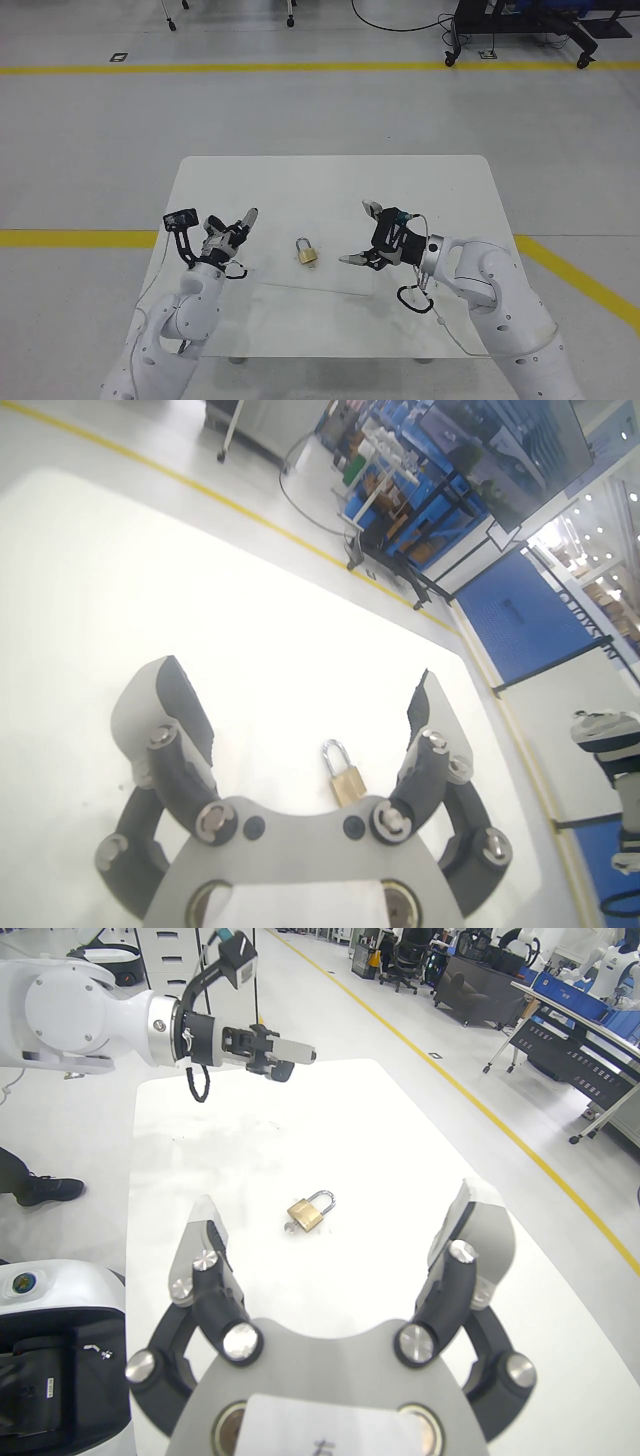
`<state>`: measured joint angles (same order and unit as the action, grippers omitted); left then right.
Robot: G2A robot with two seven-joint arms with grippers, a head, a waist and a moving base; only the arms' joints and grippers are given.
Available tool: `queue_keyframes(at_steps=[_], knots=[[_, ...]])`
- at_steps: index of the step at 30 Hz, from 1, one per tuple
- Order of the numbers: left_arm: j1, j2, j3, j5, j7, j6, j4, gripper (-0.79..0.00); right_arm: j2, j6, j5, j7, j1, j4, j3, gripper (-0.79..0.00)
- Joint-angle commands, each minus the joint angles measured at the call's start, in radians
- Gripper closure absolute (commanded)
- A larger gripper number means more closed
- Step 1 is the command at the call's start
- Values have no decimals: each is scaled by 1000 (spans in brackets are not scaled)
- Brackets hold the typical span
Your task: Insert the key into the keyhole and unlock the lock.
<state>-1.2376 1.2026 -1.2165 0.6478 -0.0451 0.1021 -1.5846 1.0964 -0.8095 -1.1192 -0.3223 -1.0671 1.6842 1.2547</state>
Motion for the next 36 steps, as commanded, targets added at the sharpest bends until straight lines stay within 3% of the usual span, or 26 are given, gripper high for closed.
queue_keyframes(at_steps=[1, 7, 19, 31, 36], knots=[[-14, -3, -15, 76, -55, -19, 1, -785, 0, 0, 0, 0, 0, 0, 0, -785], [-41, -7, -73, 204, -223, -7, 24, -785, 0, 0, 0, 0, 0, 0, 0, -785], [-49, -5, -74, 194, -231, -7, 26, -785, 0, 4, 2, 4, -2, 0, 1, -785], [-12, 23, -107, 259, -519, 154, 127, -785, -24, 131, 145, 331, -145, -108, 297, -785], [-12, 23, -107, 259, -519, 154, 127, -785, -29, 142, 172, 429, -232, -98, 379, -785]])
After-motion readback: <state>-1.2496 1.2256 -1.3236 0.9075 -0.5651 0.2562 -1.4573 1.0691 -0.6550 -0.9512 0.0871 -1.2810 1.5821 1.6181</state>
